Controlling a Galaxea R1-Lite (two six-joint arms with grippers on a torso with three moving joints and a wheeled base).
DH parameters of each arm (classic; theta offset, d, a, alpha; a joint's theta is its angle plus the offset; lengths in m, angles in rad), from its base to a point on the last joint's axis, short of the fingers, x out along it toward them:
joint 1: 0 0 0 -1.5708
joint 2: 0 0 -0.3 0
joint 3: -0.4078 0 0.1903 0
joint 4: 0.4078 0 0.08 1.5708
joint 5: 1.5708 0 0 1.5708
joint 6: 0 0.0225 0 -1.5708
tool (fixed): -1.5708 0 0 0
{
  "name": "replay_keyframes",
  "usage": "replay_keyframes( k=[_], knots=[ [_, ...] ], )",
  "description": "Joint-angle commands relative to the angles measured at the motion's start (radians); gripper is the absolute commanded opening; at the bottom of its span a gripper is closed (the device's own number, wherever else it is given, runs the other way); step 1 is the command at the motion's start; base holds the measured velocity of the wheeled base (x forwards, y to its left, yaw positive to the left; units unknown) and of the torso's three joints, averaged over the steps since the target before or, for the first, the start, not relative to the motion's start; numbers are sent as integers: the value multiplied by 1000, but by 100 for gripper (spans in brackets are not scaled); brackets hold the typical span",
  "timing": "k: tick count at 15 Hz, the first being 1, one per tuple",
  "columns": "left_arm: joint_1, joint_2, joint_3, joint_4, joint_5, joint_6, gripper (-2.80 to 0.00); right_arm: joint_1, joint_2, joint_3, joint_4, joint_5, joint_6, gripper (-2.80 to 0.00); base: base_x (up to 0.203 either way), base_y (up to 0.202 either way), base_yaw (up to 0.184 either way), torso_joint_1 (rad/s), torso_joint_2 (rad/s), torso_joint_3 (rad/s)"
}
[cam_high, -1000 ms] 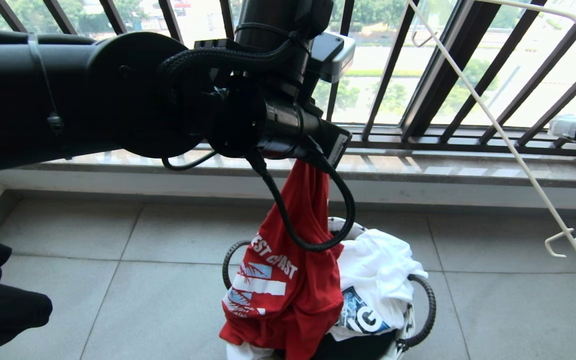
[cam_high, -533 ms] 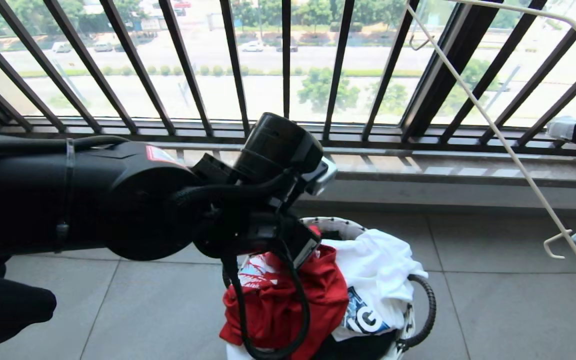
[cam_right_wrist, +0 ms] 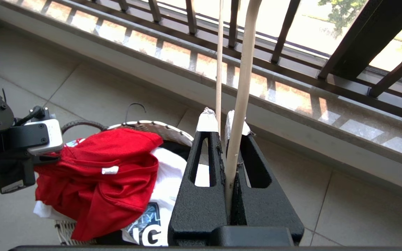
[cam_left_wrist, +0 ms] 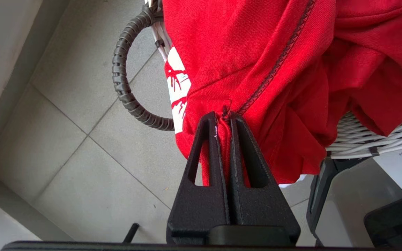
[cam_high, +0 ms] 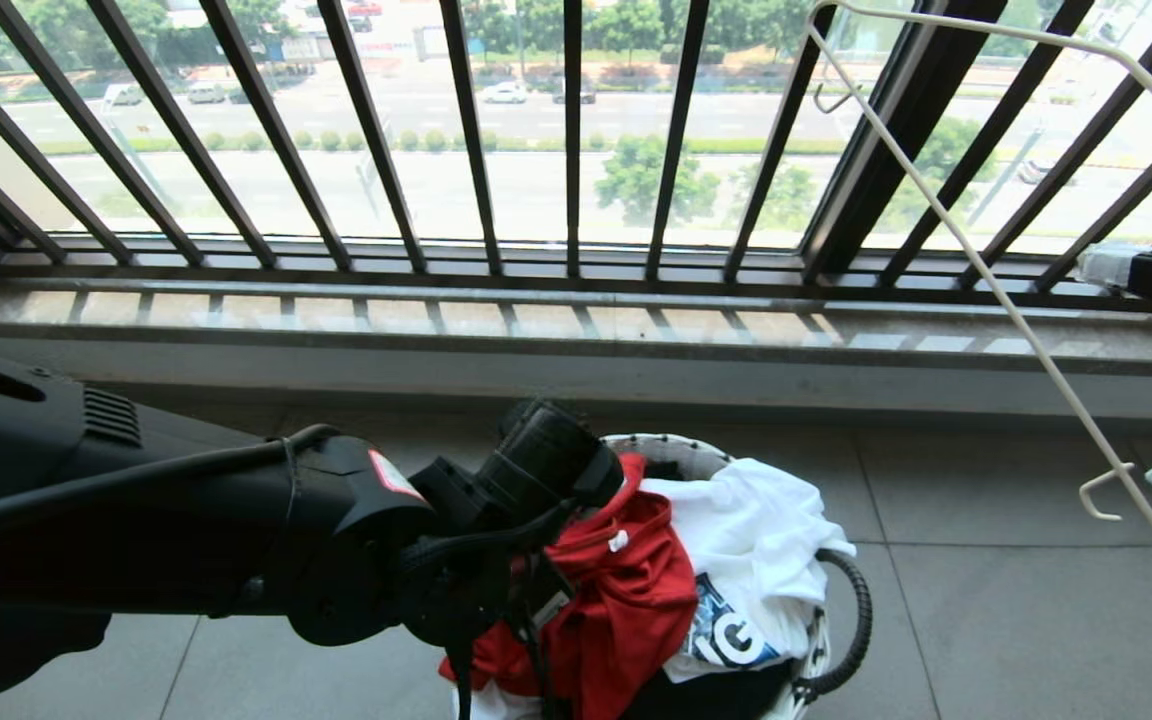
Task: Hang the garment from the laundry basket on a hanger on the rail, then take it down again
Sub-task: Pick up clothes from the basket
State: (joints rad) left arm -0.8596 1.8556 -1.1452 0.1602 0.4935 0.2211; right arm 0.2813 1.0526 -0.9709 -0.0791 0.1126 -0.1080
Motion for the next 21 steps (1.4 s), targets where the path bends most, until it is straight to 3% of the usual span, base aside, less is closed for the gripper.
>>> replay_keyframes(
  k=[1,4,5,10,14,15,17,21],
  knots=[
    [10,-2,16,1,17,3,-280,0,6,0,-1,1,-1,-280,0,0,0,0,0,0],
    [20,-50,16,-40,20,5,-280,0,4,-2,-1,1,-1,-280,0,0,0,0,0,0],
    [20,-70,15,-52,20,6,0,-1,4,-2,-1,1,-1,-280,0,0,0,0,0,0],
    [20,-170,27,-60,11,-14,0,-1,-2,-3,-1,1,-1,-280,0,0,0,0,0,0],
    [16,-194,69,-59,10,-99,0,-1,-5,-4,-1,1,-1,-280,0,0,0,0,0,0],
    [3,-208,85,-59,8,-117,-280,-1,-5,-5,-1,1,-1,-280,0,0,0,0,0,0],
    [-34,-231,114,-56,7,-148,-280,-1,-5,-5,-1,1,-1,-280,0,0,0,0,0,0],
    [-36,-232,164,-54,11,-152,-280,-1,-5,-5,-1,0,-1,-280,0,0,0,0,0,0]
  ],
)
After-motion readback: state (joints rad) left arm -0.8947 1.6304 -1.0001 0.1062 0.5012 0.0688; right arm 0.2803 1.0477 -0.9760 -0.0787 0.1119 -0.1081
